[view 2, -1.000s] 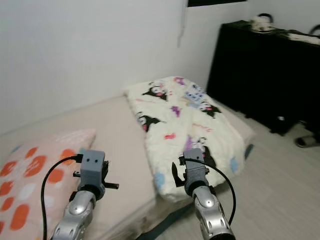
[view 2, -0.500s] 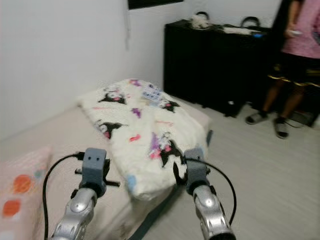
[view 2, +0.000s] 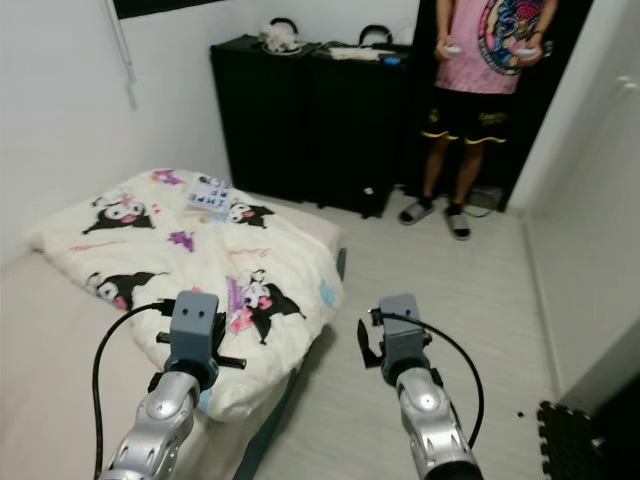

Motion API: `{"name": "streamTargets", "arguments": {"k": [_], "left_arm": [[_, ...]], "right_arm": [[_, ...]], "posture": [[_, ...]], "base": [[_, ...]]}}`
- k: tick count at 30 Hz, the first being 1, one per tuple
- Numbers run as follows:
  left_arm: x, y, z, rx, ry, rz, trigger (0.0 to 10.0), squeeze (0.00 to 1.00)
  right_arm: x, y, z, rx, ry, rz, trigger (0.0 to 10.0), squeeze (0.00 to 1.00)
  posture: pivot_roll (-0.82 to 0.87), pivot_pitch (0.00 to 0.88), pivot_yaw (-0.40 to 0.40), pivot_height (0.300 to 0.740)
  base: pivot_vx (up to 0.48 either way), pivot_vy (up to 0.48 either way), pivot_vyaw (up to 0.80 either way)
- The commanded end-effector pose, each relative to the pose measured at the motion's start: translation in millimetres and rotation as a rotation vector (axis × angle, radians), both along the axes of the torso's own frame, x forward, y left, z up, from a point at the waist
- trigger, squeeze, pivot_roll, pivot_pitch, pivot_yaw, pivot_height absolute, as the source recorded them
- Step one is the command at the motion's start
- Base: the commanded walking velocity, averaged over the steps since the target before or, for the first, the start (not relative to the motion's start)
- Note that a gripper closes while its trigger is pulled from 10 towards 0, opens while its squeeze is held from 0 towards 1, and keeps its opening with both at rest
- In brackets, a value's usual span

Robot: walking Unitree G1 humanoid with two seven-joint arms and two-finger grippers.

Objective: Clean up the room

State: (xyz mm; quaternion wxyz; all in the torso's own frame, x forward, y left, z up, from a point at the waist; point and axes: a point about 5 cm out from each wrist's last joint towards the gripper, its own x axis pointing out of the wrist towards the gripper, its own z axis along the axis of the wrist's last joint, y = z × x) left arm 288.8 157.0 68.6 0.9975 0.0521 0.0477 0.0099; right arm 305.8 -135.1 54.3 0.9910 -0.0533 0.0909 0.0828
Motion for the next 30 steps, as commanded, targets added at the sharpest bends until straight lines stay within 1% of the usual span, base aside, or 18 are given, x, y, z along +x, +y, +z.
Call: {"name": "streamTargets", "arguments": {"k": [1,30], "left_arm": [[-0.1,-2.3,-1.3,0.001,0.004,-0.004,10.0,0.0],[-2.6,-1.5,-3.8,0.001,0.007,0.0,10.0,0.0]], "right_arm": [[-1.5,-4.2,-2.6,-0.012,0.009,-0.005,10.0,0.0],[-2.6,-4.4,-3.6,-0.008,0.017,0.001,10.0,0.0]], "posture": [[0.0,0.036,-0.028,0.74],[0.0,0.036,-0.032,0.74]], "base": [[0.0,0.0,-0.8],[0.0,0.0,-0.8]]}}
